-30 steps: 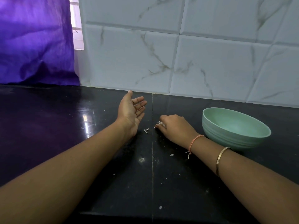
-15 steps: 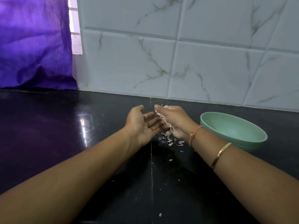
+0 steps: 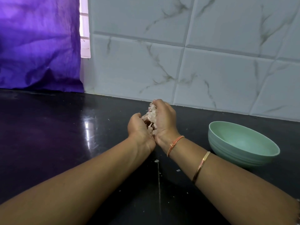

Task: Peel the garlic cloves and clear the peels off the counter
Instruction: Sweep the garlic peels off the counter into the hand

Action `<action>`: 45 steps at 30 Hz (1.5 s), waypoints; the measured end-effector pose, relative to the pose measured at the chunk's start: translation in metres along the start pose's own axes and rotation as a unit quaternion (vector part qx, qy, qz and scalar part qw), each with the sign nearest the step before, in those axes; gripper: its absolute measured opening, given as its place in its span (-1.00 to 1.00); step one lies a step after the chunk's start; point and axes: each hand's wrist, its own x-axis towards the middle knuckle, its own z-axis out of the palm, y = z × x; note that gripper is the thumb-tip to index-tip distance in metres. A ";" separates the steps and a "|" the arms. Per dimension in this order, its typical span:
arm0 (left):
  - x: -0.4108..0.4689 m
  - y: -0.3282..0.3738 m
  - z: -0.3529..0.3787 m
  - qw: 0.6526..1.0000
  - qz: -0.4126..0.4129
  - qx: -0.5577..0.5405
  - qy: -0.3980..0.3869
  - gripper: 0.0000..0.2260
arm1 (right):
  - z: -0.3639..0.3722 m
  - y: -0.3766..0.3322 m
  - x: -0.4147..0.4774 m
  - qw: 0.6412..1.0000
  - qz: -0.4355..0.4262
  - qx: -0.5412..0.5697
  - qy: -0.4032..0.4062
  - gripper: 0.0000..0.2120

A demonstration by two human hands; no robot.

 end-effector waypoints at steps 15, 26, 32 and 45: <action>-0.002 0.005 0.005 0.994 -0.047 -0.073 -0.063 -0.72 | 0.003 -0.007 -0.002 0.999 -0.028 0.023 0.028 -0.81; -0.025 -0.011 0.010 0.989 -0.053 -0.136 -0.011 -0.63 | -0.011 -0.027 -0.017 0.998 -0.046 0.023 0.024 -0.76; -0.032 -0.013 0.012 0.988 -0.060 -0.141 -0.013 -0.62 | -0.019 -0.031 -0.023 0.997 -0.078 -0.007 0.018 -0.79; -0.036 -0.013 0.006 0.990 -0.081 -0.113 -0.027 -0.66 | -0.039 -0.046 -0.025 0.986 -0.049 -0.119 -0.105 -0.80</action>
